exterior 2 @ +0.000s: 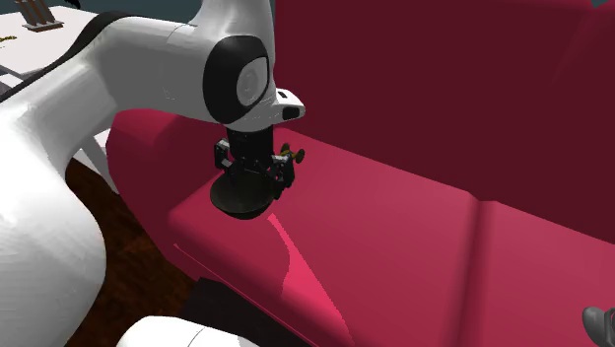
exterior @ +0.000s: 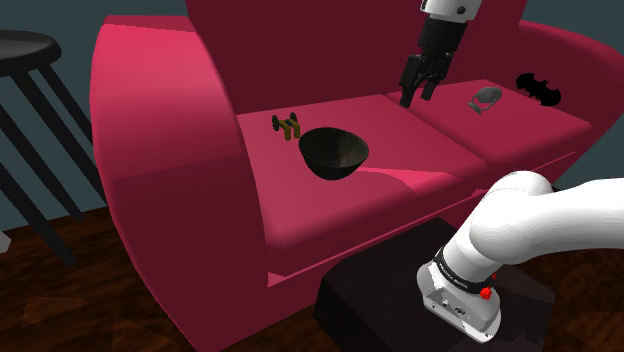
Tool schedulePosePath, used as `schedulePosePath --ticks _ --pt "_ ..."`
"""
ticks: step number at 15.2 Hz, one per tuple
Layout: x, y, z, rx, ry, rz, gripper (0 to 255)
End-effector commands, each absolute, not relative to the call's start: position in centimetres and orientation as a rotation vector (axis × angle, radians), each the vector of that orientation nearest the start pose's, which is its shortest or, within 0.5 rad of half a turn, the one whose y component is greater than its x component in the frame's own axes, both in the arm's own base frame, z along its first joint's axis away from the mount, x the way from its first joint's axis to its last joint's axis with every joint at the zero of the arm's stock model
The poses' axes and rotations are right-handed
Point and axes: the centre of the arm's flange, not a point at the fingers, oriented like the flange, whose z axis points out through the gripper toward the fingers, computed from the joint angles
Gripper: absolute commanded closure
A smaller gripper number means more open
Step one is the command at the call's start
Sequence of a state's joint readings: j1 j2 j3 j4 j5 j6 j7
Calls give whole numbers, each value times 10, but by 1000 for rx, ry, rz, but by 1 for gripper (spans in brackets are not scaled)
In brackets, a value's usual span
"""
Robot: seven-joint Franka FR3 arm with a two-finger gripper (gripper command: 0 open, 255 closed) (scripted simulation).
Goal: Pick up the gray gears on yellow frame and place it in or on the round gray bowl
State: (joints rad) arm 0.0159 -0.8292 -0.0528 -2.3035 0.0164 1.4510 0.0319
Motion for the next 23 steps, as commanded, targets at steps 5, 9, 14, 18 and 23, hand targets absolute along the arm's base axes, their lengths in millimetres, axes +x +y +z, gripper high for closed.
schedulePosePath --ticks 5,9,14,18,23 --pt "333 -2 598 -3085 113 69 0" --pt "384 9 578 -3084 150 101 0" --pt "447 22 551 -3081 196 141 0" --pt "497 31 528 -3078 233 173 0" --pt "559 40 498 -3073 279 212 0"
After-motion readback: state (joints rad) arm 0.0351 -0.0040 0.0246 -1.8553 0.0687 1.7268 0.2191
